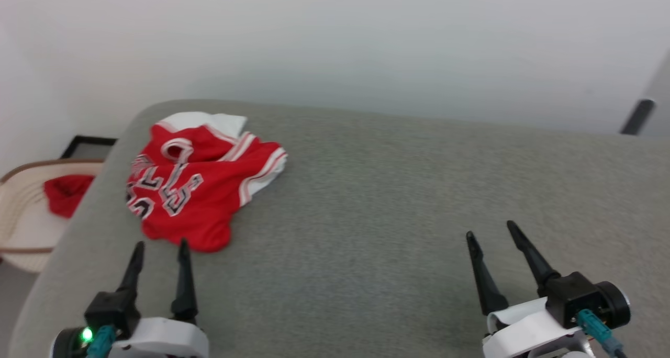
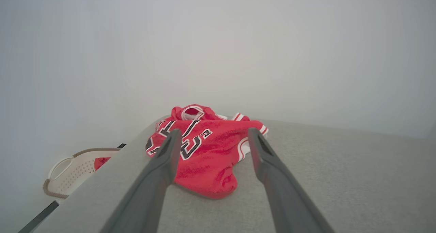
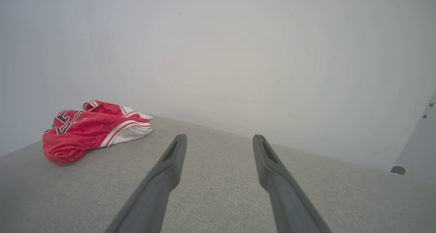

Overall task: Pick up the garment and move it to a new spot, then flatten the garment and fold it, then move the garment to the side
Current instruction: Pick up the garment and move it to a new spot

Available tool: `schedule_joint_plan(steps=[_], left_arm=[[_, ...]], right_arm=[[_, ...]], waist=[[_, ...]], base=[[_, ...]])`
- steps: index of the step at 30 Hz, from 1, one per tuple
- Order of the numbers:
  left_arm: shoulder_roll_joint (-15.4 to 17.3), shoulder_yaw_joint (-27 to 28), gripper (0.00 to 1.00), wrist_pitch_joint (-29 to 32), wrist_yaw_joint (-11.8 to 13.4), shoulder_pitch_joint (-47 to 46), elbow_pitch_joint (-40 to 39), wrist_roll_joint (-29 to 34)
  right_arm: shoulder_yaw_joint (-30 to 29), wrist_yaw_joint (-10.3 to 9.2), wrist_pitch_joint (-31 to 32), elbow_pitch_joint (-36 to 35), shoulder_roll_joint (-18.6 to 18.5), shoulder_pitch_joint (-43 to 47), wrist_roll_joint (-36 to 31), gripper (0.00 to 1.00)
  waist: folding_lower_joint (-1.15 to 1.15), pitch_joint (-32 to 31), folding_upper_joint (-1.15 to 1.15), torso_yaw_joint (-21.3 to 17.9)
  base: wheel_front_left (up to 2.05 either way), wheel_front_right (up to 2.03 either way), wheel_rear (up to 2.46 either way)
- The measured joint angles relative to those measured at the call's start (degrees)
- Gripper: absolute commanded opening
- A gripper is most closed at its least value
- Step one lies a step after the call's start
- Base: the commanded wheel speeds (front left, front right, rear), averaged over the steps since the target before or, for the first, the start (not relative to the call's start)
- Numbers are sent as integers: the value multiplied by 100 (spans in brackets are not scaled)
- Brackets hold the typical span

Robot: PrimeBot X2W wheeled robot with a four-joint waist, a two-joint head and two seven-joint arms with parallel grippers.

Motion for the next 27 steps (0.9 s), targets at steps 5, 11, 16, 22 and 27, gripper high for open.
schedule_joint_plan(steps=[5,11,16,22,27], left_arm=[[21,122,100,0,8,75,15,-8],[42,199,100,0,-25,88,60,-68],[125,216,100,102,-127,-198,214,-299],[415,305,100,1011,-231,-934,224,-878],[850,345,100,1981,-278,-1636,227,-1221]], right_arm=[[185,0,-8,74,2,-23,52,100],[241,0,-8,99,2,-66,135,100],[238,0,-8,112,4,-78,109,100],[229,0,-9,48,-21,-284,9,100],[211,0,-9,-62,-108,-528,-15,100]], waist=[[0,-68,0,353],[0,-116,0,592],[0,-28,0,550],[0,289,0,375],[0,695,0,175]], base=[[0,0,0],[0,0,0],[0,0,0],[0,0,0],[0,0,0]])
